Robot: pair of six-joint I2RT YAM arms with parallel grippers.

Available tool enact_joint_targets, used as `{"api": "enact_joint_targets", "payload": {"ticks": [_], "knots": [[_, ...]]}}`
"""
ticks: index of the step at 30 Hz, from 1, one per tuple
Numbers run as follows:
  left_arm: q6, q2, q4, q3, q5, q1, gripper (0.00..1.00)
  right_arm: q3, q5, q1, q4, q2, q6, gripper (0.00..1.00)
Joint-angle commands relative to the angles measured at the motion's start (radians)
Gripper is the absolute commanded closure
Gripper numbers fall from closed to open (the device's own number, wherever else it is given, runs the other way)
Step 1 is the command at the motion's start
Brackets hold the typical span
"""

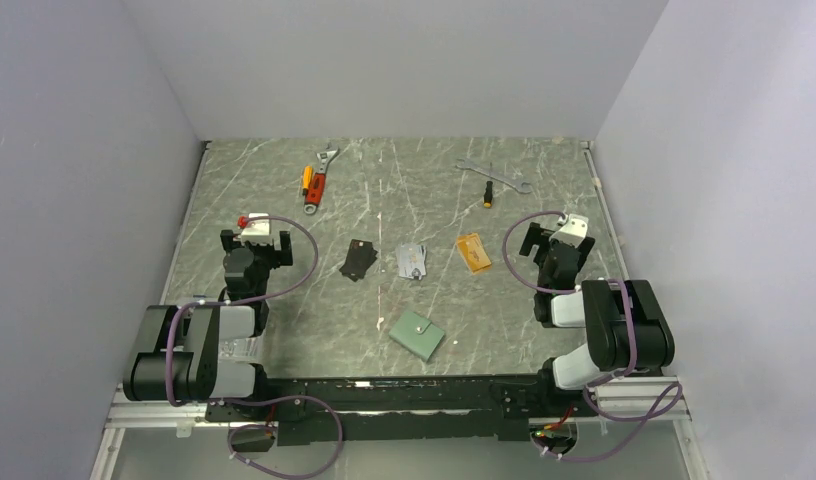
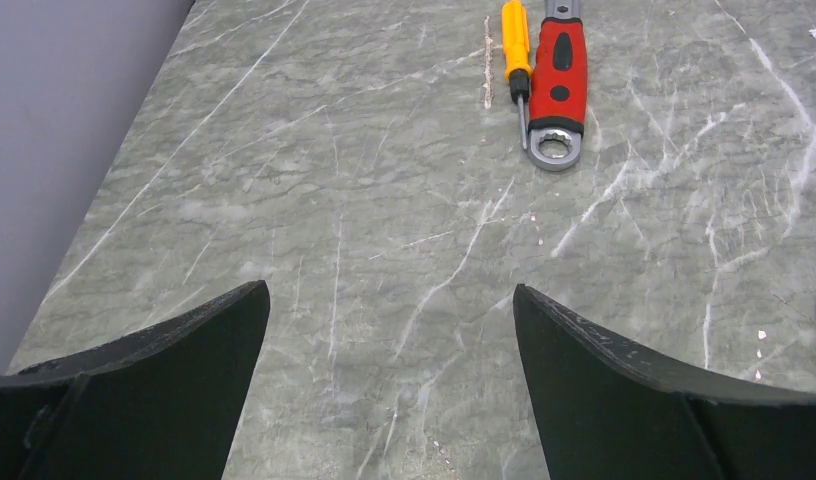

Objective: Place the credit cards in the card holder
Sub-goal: Pick up the card holder from the center of the board.

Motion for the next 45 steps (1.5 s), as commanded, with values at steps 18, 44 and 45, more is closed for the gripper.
{"api": "enact_joint_targets", "payload": {"ticks": [18, 44, 45], "knots": [[0.012, -0.256, -0.977, 0.465, 0.208, -0.001, 0.01, 0.526, -0.289, 0.030, -1.071, -0.220, 0.586, 0.00], [0.124, -0.094, -1.389, 0.532, 0.514, -0.575, 0.01, 0.196, -0.412, 0.862, -1.227, -0.452, 0.670, 0.17], [0.129, -0.065, -1.406, 0.546, 0.529, -0.579, 0.01, 0.192, -0.425, 0.863, -1.207, -0.432, 0.673, 0.19]]}}
